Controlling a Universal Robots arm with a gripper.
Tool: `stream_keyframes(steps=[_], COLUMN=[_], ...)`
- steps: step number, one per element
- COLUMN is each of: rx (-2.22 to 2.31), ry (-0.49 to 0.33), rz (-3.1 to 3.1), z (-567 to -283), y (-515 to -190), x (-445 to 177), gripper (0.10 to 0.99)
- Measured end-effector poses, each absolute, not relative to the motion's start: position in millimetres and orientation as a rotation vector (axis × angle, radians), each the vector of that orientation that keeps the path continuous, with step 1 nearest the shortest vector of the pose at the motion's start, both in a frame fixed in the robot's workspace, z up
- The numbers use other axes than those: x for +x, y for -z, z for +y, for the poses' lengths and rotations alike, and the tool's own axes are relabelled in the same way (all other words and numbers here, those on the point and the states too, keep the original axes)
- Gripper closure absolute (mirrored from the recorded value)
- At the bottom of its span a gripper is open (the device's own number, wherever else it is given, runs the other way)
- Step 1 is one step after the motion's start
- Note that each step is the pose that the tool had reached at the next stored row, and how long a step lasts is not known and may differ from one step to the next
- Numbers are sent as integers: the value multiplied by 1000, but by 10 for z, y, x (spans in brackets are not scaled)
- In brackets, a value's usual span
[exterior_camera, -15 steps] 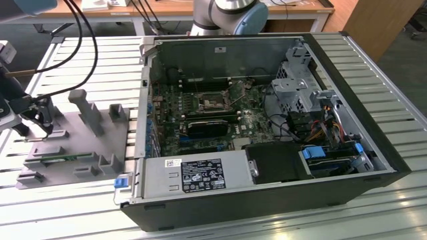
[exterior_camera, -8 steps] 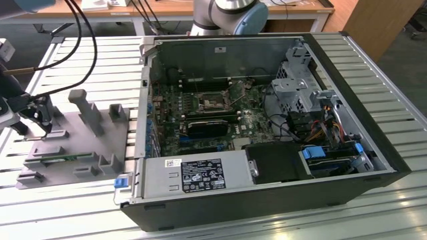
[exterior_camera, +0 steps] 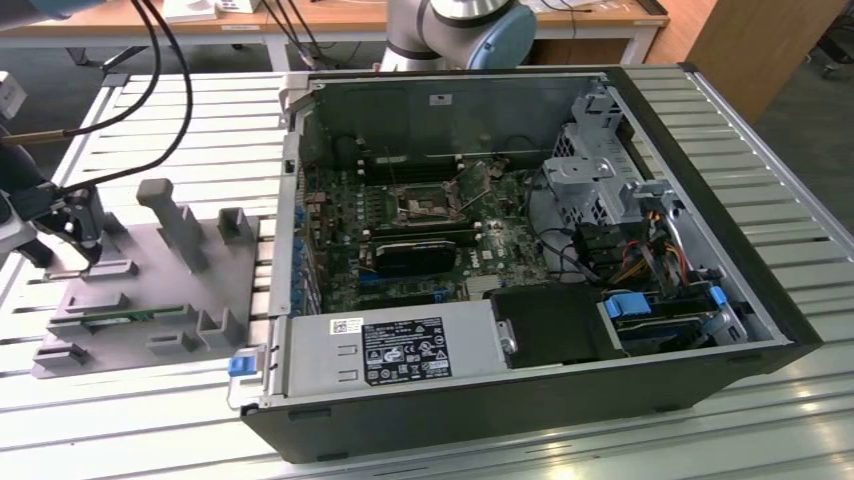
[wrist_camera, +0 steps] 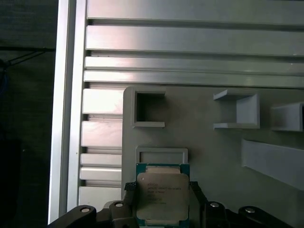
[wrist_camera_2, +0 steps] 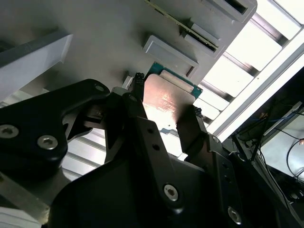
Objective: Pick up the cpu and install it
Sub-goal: 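Pick up the cpu and move it towards the insertion slot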
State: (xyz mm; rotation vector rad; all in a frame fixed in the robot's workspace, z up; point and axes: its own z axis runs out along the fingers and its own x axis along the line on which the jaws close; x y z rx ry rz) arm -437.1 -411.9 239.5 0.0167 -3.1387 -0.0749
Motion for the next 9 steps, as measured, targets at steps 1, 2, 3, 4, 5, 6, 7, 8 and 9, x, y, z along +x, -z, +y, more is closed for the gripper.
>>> stream_keyframes(steps=[1, 2, 3, 4, 5, 6, 7, 8, 9], rx=[17, 17, 17, 17, 17, 17, 17, 17, 17], ry=[75, 75, 75, 75, 75, 75, 75, 75, 75], rz=[-3139, -3139, -3139, -3139, -3139, -3139, -3139, -3139, -3139], z=[-4119, -4119, -4119, -4119, -4119, -4119, -4119, -4119, -4119], y=[-2400, -2412, -2424, -2430, -2435, -2441, -2447, -2452, -2458], x=[-4371, -4371, -4371, -4371, -4371, -4371, -4371, -4371, -4371], gripper=[557, 557, 557, 557, 557, 557, 557, 557, 557])
